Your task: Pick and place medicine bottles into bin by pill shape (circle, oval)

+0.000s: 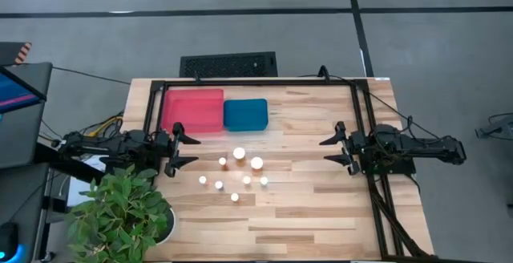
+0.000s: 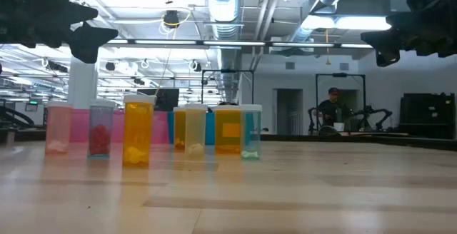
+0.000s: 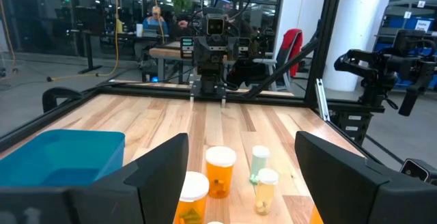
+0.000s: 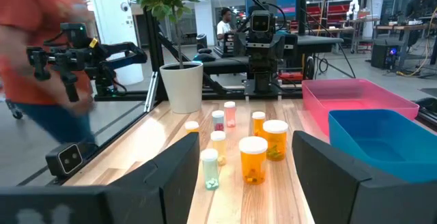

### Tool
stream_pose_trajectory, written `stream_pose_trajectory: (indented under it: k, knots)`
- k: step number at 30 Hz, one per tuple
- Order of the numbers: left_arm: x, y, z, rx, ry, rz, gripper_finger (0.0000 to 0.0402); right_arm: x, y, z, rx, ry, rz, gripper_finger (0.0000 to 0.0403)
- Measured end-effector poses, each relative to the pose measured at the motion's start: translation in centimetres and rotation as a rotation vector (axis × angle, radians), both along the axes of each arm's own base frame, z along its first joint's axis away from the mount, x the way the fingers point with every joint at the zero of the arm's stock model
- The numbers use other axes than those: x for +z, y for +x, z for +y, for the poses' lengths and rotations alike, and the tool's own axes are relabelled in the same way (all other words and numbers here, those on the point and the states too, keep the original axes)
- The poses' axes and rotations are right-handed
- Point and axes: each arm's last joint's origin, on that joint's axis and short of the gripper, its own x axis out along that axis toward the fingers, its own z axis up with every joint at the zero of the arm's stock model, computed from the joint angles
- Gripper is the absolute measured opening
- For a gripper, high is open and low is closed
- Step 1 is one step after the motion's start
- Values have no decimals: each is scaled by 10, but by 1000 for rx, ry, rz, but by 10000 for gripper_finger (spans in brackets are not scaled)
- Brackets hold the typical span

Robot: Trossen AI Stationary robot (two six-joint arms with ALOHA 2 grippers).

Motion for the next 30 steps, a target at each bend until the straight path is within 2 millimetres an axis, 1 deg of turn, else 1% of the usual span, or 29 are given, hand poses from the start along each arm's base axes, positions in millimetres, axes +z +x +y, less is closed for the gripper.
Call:
stream_pose_trajectory:
  k: [25, 28, 30]
  knots:
    - [0, 0, 0, 0, -3, 0, 262, 0, 0, 0, 0, 0, -1, 244]
    - [0, 0, 0, -3, -68, 3, 262, 1, 0, -1, -21, 0, -10, 244]
    - [0, 0, 0, -6, -159, 6, 262, 2, 0, -2, -55, 2, -18, 244]
